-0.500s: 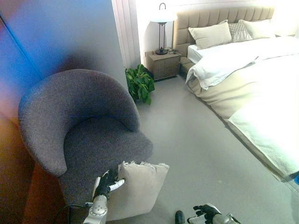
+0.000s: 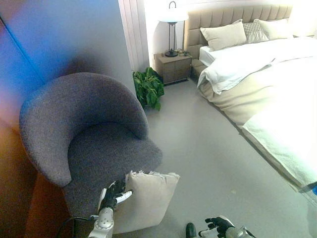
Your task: Pick up the pillow and put it on the sofa.
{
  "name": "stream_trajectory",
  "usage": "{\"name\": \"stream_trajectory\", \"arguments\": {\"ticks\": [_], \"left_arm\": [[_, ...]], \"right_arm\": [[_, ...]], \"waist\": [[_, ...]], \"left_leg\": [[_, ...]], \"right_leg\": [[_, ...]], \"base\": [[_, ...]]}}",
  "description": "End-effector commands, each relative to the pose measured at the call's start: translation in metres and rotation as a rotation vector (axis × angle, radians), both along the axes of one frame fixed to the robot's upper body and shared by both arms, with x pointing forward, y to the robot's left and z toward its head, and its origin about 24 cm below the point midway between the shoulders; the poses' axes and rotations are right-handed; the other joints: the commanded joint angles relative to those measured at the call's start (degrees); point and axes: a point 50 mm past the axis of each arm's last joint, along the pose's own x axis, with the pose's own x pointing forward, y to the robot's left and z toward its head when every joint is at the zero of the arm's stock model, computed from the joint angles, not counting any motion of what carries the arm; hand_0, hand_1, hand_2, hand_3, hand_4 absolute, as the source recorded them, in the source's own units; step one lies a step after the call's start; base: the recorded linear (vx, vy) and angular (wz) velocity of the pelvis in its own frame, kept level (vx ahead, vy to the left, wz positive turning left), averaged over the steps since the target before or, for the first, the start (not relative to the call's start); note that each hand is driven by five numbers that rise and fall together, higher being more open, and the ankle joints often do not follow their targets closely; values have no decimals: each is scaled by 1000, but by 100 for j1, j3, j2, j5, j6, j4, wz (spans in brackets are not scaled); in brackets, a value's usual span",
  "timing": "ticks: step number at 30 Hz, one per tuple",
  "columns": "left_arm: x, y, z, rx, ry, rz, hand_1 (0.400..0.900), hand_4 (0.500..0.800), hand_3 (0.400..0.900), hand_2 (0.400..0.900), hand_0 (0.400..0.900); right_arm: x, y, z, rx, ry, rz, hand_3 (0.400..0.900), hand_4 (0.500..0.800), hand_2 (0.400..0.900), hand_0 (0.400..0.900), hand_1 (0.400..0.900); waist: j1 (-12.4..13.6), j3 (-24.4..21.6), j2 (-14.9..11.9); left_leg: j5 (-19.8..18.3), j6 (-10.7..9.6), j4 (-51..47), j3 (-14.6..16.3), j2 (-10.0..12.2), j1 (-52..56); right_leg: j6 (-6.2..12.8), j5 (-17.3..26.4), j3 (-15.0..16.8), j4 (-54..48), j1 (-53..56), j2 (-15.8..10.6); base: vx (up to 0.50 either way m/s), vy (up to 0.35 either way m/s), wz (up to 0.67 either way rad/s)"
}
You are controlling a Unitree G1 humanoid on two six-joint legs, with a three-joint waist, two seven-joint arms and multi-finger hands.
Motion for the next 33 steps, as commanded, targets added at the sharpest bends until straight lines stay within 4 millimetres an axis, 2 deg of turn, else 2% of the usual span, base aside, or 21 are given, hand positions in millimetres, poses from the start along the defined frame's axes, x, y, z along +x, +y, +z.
{"name": "stream_trajectory", "arguments": {"ticks": [1,8,19,25,33], "left_arm": [[76,4,53,56,-296,-7,900,800,900,900,900],[109,1,81,95,-412,-1,900,800,900,900,900],[140,8,115,176,-509,20,900,800,900,900,900],[152,18,134,257,-576,83,900,800,900,900,900],[160,19,144,274,-596,84,900,800,900,900,900]], "right_arm": [[34,-9,13,-62,-69,46,900,800,900,900,900],[67,0,26,-67,-155,60,900,800,900,900,900],[108,14,47,-45,-280,91,900,800,900,900,900],[119,21,53,-32,-306,98,900,800,900,900,900],[133,26,61,-22,-344,99,900,800,900,900,900]], "waist": [[51,735,-116],[-12,1256,-108],[-53,1747,-268],[-40,1898,-358],[-37,2077,-447]], "left_leg": [[-473,544,557,-77,-560,-347],[-343,561,526,-23,-565,-751],[-305,552,831,69,-614,-1284],[-272,526,912,67,-622,-1459],[-248,485,1019,105,-618,-1638]], "right_leg": [[76,-1063,-53,577,243,144],[85,-900,154,592,-205,155],[102,-705,257,630,-647,115],[85,-647,252,657,-796,108],[61,-559,185,678,-967,88]], "base": [[-186,28,-4],[-158,14,0],[-89,-6,0],[-57,-28,1],[-35,-19,3]]}}
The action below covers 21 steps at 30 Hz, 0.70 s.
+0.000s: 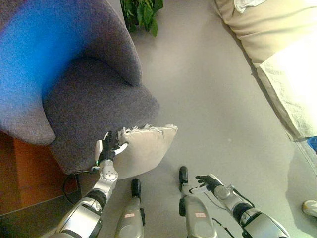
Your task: Pick up the pillow and put it on the sofa.
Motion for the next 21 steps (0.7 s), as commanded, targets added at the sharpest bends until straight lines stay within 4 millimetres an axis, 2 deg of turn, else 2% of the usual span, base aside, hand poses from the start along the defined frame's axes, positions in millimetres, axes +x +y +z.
{"name": "stream_trajectory", "arguments": {"ticks": [1,13,21], "left_arm": [[31,13,46,73,-179,23,900,800,900,900,900],[50,17,74,40,-229,15,900,800,900,900,900],[55,14,79,-27,-234,-30,900,800,900,900,900]], "right_arm": [[17,5,11,-24,-47,23,900,800,900,900,900],[42,17,30,-12,-139,56,900,800,900,900,900],[51,22,38,-2,-183,71,900,800,900,900,900]], "waist": [[-22,152,-206],[-107,500,-373],[-158,501,-435]], "left_leg": [[-357,536,817,160,-535,-683],[-350,486,1096,307,-466,-1062],[-333,476,1198,325,-461,-1345]], "right_leg": [[40,-717,144,664,-66,143],[23,-592,174,747,-444,195],[24,-535,178,808,-727,207]], "base": [[0,0,0],[-17,-8,-3],[0,0,0]]}}
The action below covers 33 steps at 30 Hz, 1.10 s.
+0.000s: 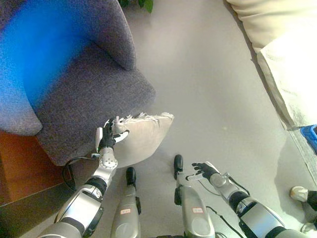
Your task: Pick up the pillow and put it on the sofa.
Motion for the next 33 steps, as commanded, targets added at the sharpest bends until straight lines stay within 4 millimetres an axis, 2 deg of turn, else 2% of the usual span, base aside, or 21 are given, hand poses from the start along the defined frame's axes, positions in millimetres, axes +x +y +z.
{"name": "stream_trajectory", "arguments": {"ticks": [1,13,14,15,16,25,33], "left_arm": [[26,15,48,-11,-162,12,900,800,900,900,900],[37,16,67,-12,-202,17,900,800,900,900,900],[37,16,68,-8,-204,15,859,775,859,859,859],[38,16,70,-2,-210,12,575,605,575,575,575],[39,15,71,-1,-214,10,400,500,400,400,400],[43,18,82,14,-238,25,400,500,400,400,400],[41,21,79,8,-233,25,400,500,400,400,400]], "right_arm": [[18,10,16,-10,-80,48,900,800,900,900,900],[33,16,31,-8,-139,82,900,800,900,900,900],[32,16,30,-8,-140,82,900,800,900,900,900],[33,16,31,-7,-143,83,900,800,900,900,900],[33,16,32,-7,-146,83,900,800,900,900,900],[33,17,32,1,-156,90,900,800,900,900,900],[29,19,28,7,-152,85,900,800,900,900,900]], "waist": [[-52,187,-165],[-149,187,-242],[-153,187,-244],[-160,187,-253],[-165,187,-257],[-206,187,-306],[-173,187,-296]], "left_leg": [[-312,493,899,246,-448,-807],[-237,459,1021,261,-413,-1272],[-231,459,1021,260,-413,-1289],[-221,456,1027,262,-410,-1329],[-214,452,1029,264,-409,-1355],[-228,452,1121,234,-404,-1488],[-297,464,1124,176,-420,-1331]], "right_leg": [[52,-590,128,678,-260,222],[67,-506,122,792,-748,235],[67,-499,121,795,-766,236],[70,-490,120,800,-803,235],[71,-485,120,801,-826,237],[68,-478,111,864,-962,243],[61,-543,74,868,-795,211]], "base": [[0,0,0],[-6,-3,0],[0,0,0],[0,0,0],[0,0,0],[0,0,0],[0,0,0]]}}
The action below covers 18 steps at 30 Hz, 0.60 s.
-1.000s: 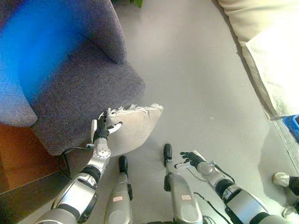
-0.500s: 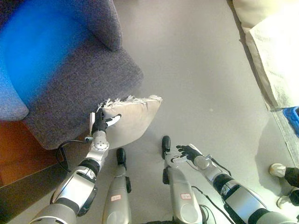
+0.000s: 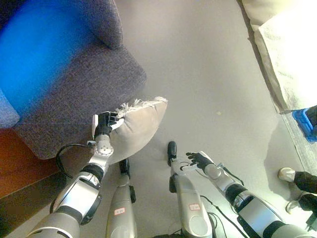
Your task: Pick up the pillow and put it on the sofa.
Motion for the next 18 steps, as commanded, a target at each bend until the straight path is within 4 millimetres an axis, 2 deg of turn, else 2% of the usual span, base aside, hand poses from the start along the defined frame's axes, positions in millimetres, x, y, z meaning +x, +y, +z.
{"name": "stream_trajectory", "arguments": {"ticks": [1,5,10,18], "left_arm": [[16,10,41,0,-157,21,400,500,400,400,400],[12,12,35,-15,-155,17,400,500,400,400,400],[4,11,20,-17,-126,6,400,500,400,400,400],[-28,9,-25,-38,-24,-13,400,500,400,400,400]], "right_arm": [[7,2,8,-6,-53,18,900,800,900,900,900],[2,-4,3,-8,-26,-3,900,800,900,900,900],[-15,-18,-11,-21,49,-41,900,800,900,900,900],[-68,-46,-47,-56,228,-112,900,800,900,900,900]], "waist": [[55,108,-33],[124,108,2],[235,-7,101],[321,-792,413]], "left_leg": [[-235,481,578,157,-431,-377],[-277,492,523,110,-451,-65],[-305,515,337,-1,-506,465],[-261,492,-199,-109,-529,1221]], "right_leg": [[122,-620,-10,533,74,213],[116,-692,-34,524,391,190],[114,-809,-100,474,929,132],[162,-964,-255,233,1677,86]], "base": [[0,0,0],[4,1,1],[40,17,5],[115,51,5]]}}
